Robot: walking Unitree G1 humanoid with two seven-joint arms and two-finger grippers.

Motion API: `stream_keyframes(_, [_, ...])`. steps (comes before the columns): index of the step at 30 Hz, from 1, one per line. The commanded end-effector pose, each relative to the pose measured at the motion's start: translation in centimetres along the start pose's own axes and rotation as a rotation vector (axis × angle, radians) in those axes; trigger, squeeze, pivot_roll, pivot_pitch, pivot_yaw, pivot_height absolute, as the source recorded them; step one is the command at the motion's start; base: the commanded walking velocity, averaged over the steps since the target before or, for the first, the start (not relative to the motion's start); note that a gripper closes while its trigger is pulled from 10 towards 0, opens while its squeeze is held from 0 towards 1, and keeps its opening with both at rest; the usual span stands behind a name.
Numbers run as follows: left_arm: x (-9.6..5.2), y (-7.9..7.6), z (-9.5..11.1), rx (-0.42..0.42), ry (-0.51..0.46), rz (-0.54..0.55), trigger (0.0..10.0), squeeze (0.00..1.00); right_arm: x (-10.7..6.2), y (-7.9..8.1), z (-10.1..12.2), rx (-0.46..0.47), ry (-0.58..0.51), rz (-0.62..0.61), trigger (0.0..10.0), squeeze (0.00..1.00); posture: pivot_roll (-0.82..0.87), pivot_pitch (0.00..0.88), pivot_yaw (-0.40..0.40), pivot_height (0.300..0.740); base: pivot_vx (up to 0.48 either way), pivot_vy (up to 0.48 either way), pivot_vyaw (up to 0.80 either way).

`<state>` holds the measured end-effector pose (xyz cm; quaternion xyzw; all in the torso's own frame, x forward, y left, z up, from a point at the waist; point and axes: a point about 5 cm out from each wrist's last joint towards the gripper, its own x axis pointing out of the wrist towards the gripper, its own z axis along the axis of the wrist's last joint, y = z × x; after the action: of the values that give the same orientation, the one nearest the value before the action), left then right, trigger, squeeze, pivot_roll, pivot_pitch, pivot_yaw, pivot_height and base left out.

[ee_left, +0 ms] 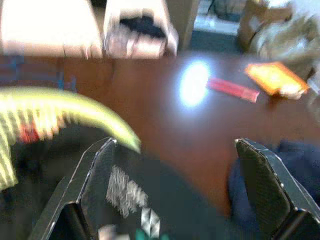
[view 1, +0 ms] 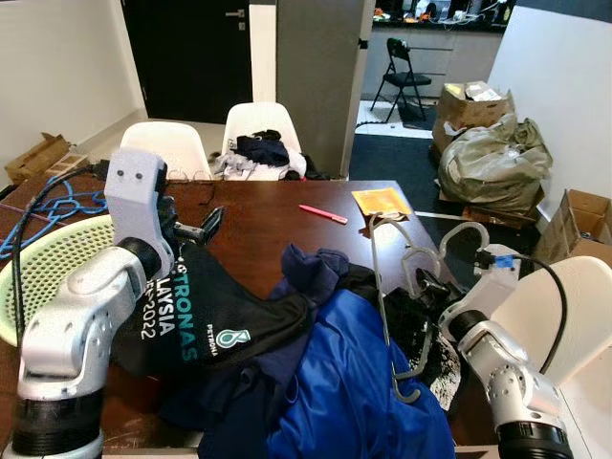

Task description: Hang hanger

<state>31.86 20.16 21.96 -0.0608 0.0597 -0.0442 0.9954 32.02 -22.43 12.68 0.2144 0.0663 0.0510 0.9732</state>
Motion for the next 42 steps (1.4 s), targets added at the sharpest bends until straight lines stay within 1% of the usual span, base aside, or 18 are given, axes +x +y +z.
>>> stream_keyframes(1, [0.2, 0.0, -1.2, -0.024, 0.069, 0.013, 10.0, 0.0, -0.1, -0.2, -1.0, -0.005, 0.048, -0.018, 10.0, 0.0, 0.02, 0.0, -0.031, 0.74, 0.0, 0.0, 0.0])
stream_keyframes(2, [0.3, -0.2, -2.2, -0.038, 0.126, 0.028, 10.0, 0.0, -0.2, -0.2, -1.0, -0.006, 0.048, -0.021, 10.0, 0.0, 0.02, 0.0, -0.03, 0.74, 0.0, 0.0, 0.0])
stream_keyframes(3, [0.3, -0.2, -2.2, -0.038, 0.126, 0.028, 10.0, 0.0, -0.2, -0.2, -1.0, -0.006, 0.048, -0.021, 10.0, 0.0, 0.02, 0.0, -0.03, 0.74, 0.0, 0.0, 0.0])
stream_keyframes(5, [0.0, -0.2, -3.6, -0.048, 0.203, 0.049, 10.0, 0.0, -0.2, -0.3, -0.9, -0.006, 0.046, -0.023, 10.0, 0.0, 0.02, 0.0, -0.03, 0.74, 0.0, 0.0, 0.0])
stream_keyframes(12, [-0.1, 0.0, -4.8, -0.089, 0.267, 0.06, 10.0, 0.0, -0.2, -0.2, -1.0, -0.008, 0.049, -0.021, 10.0, 0.0, 0.02, 0.0, -0.031, 0.74, 0.0, 0.0, 0.0])
stream_keyframes(13, [0.0, 0.0, -5.0, -0.1, 0.28, 0.067, 7.7, 0.0, -0.2, -0.2, -0.9, -0.007, 0.049, -0.021, 10.0, 0.0, 0.02, 0.0, -0.031, 0.74, 0.0, 0.0, 0.0])
stream_keyframes(14, [0.0, 0.0, -5.0, -0.1, 0.28, 0.067, 7.7, 0.0, -0.2, -0.2, -0.9, -0.007, 0.049, -0.021, 10.0, 0.0, 0.02, 0.0, -0.031, 0.74, 0.0, 0.0, 0.0])
stream_keyframes(15, [-0.1, 0.2, -5.2, -0.104, 0.288, 0.075, 3.3, 0.0, -0.2, -0.2, -1.0, -0.006, 0.049, -0.022, 10.0, 0.0, 0.02, 0.0, -0.029, 0.74, 0.0, 0.0, 0.0])
stream_keyframes(18, [-0.1, 0.2, -5.2, -0.104, 0.288, 0.075, 3.3, 0.0, -0.2, -0.2, -1.0, -0.006, 0.049, -0.022, 10.0, 0.0, 0.02, 0.0, -0.029, 0.74, 0.0, 0.0, 0.0])
stream_keyframes(19, [-0.2, 0.3, -5.3, -0.107, 0.299, 0.086, 0.0, 0.0, -0.2, -0.2, -1.0, -0.006, 0.05, -0.022, 10.0, 0.0, 0.02, 0.0, -0.029, 0.74, 0.0, 0.0, 0.0])
stream_keyframes(24, [-0.3, 0.6, -5.5, -0.107, 0.305, 0.099, 0.0, 0.0, -0.2, -0.2, -1.0, -0.006, 0.05, -0.022, 10.0, 0.0, 0.02, 0.0, -0.027, 0.74, 0.0, 0.0, 0.0])
stream_keyframes(32, [-1.2, 1.6, -5.8, -0.109, 0.318, 0.151, 0.0, 0.0, -0.2, -0.2, -1.1, -0.007, 0.054, -0.022, 10.0, 0.0, 0.02, 0.0, -0.03, 0.74, 0.0, 0.0, 0.0])
stream_keyframes(35, [-1.0, 2.1, -4.4, -0.103, 0.233, 0.175, 0.0, 0.0, -0.1, -0.2, -1.1, -0.008, 0.055, -0.021, 10.0, 0.0, 0.02, 0.0, -0.03, 0.74, 0.0, 0.0, 0.0])
stream_keyframes(36, [-1.0, 2.1, -4.4, -0.103, 0.233, 0.175, 0.0, 0.0, -0.1, -0.2, -1.1, -0.008, 0.055, -0.021, 10.0, 0.0, 0.02, 0.0, -0.03, 0.74, 0.0, 0.0, 0.0])
stream_keyframes(38, [-0.7, 2.7, -2.2, -0.085, 0.1, 0.208, 0.0, 0.0, -0.1, -0.2, -1.0, -0.008, 0.054, -0.021, 10.0, 0.0, 0.02, 0.0, -0.029, 0.74, 0.0, 0.0, 0.0])
stream_keyframes(39, [-0.7, 2.7, -2.2, -0.085, 0.1, 0.208, 0.0, 0.0, -0.1, -0.2, -1.0, -0.008, 0.054, -0.021, 10.0, 0.0, 0.02, 0.0, -0.029, 0.74, 0.0, 0.0, 0.0])
stream_keyframes(41, [-1.1, 2.8, 1.6, -0.02, -0.099, 0.22, 0.0, 0.0, -0.1, -0.3, -1.0, -0.006, 0.052, -0.023, 10.0, 0.0, 0.02, 0.0, -0.028, 0.74, 0.0, 0.0, 0.0])
stream_keyframes(42, [-1.1, 2.8, 1.6, -0.02, -0.099, 0.22, 0.0, 0.0, -0.1, -0.3, -1.0, -0.006, 0.052, -0.023, 10.0, 0.0, 0.02, 0.0, -0.028, 0.74, 0.0, 0.0, 0.0])
